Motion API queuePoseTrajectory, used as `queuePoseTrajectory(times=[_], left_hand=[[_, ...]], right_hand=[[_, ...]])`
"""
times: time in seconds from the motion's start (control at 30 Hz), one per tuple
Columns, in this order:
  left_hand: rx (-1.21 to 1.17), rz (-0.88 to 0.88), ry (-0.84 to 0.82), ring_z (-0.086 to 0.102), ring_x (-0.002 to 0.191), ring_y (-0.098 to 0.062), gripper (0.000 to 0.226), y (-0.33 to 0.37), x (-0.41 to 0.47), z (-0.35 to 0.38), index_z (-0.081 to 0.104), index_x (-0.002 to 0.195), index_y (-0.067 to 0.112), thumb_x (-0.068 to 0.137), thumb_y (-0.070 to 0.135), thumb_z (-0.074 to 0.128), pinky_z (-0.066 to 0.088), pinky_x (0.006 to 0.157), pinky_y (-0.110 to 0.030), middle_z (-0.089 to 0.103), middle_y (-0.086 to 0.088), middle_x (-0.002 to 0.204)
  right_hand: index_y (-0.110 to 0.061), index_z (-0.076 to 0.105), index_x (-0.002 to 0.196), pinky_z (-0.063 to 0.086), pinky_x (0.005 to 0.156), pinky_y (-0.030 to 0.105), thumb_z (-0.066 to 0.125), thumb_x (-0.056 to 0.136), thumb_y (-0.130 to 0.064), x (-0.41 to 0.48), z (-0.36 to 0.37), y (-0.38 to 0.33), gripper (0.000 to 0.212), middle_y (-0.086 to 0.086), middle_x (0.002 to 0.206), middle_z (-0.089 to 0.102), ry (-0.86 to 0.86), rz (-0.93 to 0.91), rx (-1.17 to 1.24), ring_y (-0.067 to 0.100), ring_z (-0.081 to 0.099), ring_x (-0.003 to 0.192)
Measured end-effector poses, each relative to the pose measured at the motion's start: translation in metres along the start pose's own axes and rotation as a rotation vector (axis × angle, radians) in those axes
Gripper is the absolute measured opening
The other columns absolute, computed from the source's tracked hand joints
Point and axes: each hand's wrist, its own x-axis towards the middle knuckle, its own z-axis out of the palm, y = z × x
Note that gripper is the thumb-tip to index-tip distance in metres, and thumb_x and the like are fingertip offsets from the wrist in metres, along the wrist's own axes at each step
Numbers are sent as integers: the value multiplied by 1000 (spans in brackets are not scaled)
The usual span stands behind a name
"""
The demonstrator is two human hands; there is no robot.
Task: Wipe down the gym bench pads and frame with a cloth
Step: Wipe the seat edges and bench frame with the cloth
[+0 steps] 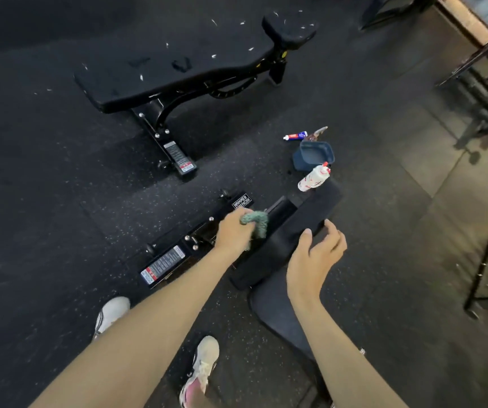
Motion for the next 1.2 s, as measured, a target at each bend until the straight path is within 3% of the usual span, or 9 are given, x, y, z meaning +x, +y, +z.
queuePoseTrajectory(times=[0.1, 0.2, 0.33, 0.5, 0.6, 0.7, 0.87, 1.07, 1.2], left_hand=[[103, 114, -184, 59, 103, -26, 22, 0, 0, 16, 65, 107, 13, 89, 6, 56, 48, 89, -41, 65, -8, 109], [146, 158, -261, 54, 109, -26, 28, -10, 2, 12, 62, 116, 12, 91, 4, 55, 44, 94, -40, 59, -8, 115], [153, 187, -364, 56, 97, -22, 21, -8, 8, -3, 64, 110, 13, 92, 8, 54, 46, 84, -34, 57, -6, 107], [-90, 183, -376, 53, 87, -12, 16, 1, -8, -13, 65, 102, 17, 92, 9, 55, 42, 72, -18, 53, 0, 99], [-191, 221, -372, 53, 90, -4, 21, 18, -8, -10, 65, 108, 16, 93, 6, 54, 45, 78, -12, 51, 0, 101], [-148, 289, -380, 54, 94, -8, 27, 34, 3, 1, 65, 109, 15, 91, 0, 51, 44, 82, -12, 51, 1, 103], [43, 378, -352, 53, 94, -23, 38, 61, 44, 31, 66, 108, 11, 86, -10, 43, 44, 84, -29, 51, -8, 102], [81, 343, -340, 54, 98, -29, 32, 75, 83, 67, 65, 107, 10, 87, -6, 46, 44, 87, -38, 57, -13, 104], [68, 209, -335, 54, 109, -30, 38, 72, 107, 74, 50, 126, 10, 89, 1, 56, 43, 96, -41, 58, -15, 116]], right_hand=[[-16, 40, 139, 31, 106, 37, 44, 100, -24, -5, 19, -5, 39, 7, 150, 24, 160, 64, -25, 21, 23, 135], [-14, 36, 144, 30, 104, 33, 37, 103, -22, -12, 34, -12, 41, 11, 149, 27, 245, 107, -53, 23, 26, 133], [-10, 34, 144, 29, 106, 28, 31, 100, -28, -13, 40, -10, 48, 13, 147, 30, 295, 52, -98, 24, 28, 134], [-6, 37, 142, 21, 98, 1, 27, 99, -25, -11, 51, -9, 48, 5, 141, 39, 404, 38, -103, 9, 32, 125], [-4, 39, 141, 21, 101, 4, 24, 98, -30, -10, 55, -5, 52, -3, 137, 38, 440, 17, -129, 5, 33, 123], [0, 39, 139, 24, 104, 8, 26, 99, -22, -8, 56, -1, 48, -2, 134, 39, 466, 6, -130, 4, 34, 123], [1, 38, 139, 31, 109, 24, 26, 99, -21, -7, 58, 2, 47, 1, 134, 41, 468, -50, -105, 16, 41, 126], [-5, 37, 139, 33, 108, 28, 26, 99, -19, -7, 56, 3, 44, -1, 133, 43, 469, -108, -97, 5, 41, 124], [6, 42, 136, 34, 109, 39, 26, 97, -16, -6, 56, 4, 48, 20, 132, 47, 457, -94, -141, 31, 44, 124]])
